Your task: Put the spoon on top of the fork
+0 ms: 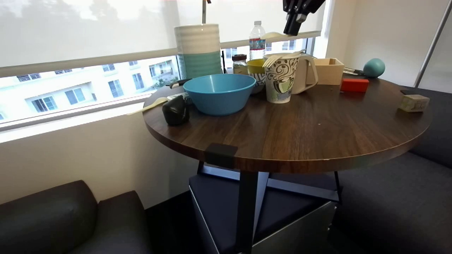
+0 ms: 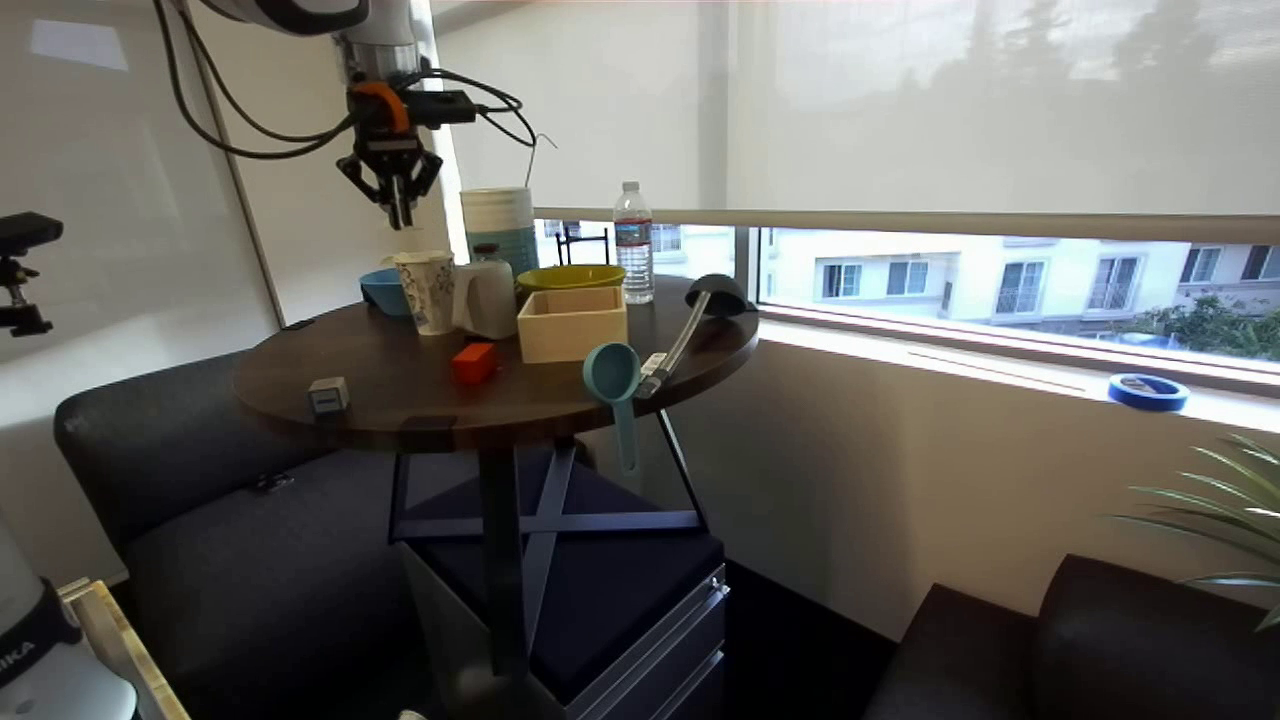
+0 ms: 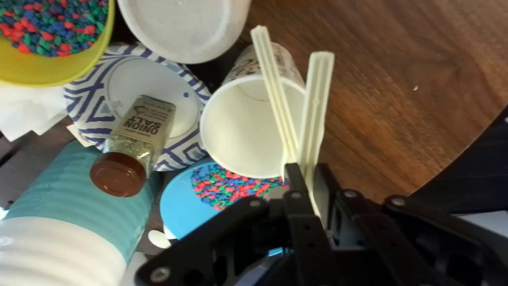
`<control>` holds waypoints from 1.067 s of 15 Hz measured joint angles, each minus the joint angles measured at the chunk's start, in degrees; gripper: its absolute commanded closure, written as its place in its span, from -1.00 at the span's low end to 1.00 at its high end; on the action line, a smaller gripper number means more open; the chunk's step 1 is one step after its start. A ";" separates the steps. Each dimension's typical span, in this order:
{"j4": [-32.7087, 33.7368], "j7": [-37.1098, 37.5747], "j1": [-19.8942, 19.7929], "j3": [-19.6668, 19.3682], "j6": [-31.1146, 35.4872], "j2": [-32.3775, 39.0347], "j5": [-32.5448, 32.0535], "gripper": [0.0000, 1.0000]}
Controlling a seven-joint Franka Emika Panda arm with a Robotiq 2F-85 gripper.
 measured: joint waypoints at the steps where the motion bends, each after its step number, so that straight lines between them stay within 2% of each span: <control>1: -0.17 -0.66 0.02 0.17 -1.83 -0.70 -0.01 0.94; 6: -1.89 -3.47 0.10 0.54 -7.24 -2.69 -0.15 0.94; 16: -2.95 -3.41 -0.42 0.94 -7.15 -2.69 -6.97 0.94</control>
